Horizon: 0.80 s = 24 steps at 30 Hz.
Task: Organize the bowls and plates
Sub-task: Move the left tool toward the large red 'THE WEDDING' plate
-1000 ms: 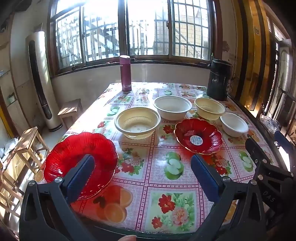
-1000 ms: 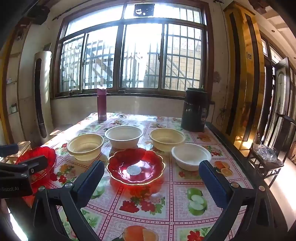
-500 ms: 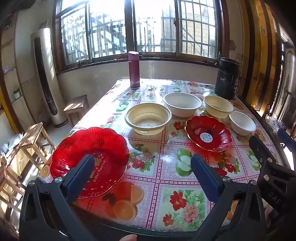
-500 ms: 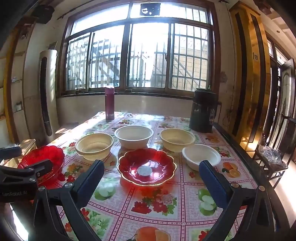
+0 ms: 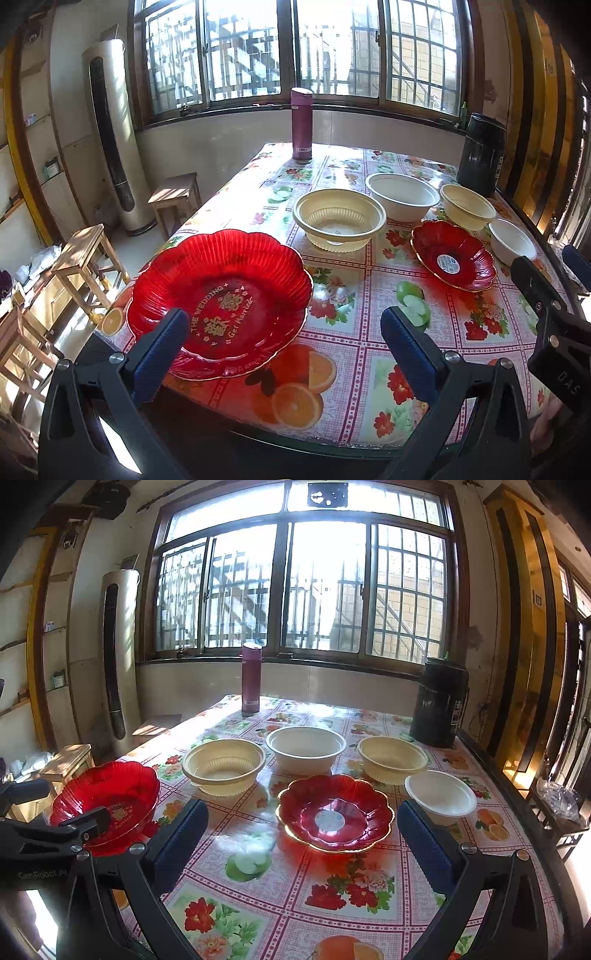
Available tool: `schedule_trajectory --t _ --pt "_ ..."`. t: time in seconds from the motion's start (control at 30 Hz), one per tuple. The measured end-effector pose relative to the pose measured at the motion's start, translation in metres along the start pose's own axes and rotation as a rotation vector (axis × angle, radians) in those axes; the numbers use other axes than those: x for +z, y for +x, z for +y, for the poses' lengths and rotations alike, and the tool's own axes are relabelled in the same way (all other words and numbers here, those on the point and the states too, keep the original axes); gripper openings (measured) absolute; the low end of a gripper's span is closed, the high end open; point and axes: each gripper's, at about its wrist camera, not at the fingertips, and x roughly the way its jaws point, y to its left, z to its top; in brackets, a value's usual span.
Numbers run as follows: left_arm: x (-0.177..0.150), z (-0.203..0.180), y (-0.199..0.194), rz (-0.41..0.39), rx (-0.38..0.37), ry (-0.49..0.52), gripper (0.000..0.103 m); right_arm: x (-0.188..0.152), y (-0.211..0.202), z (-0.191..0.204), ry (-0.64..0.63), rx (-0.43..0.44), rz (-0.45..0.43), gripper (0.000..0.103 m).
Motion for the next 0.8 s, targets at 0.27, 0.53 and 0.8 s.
schedule_trajectory --t 0.27,0.53,0.8 --pt "-0.005 0.034 0.008 0.037 0.049 -0.059 0.103 0.010 0.008 0.031 -0.036 0.053 -0.006 0.103" --pt "-0.005 0.065 0.009 0.022 0.102 -0.106 0.103 0.021 0.018 0.062 -0.053 0.115 -0.006 0.103" --pt "-0.009 0.089 0.014 0.030 0.122 -0.142 0.103 0.024 0.029 0.082 -0.068 0.149 0.011 0.103"
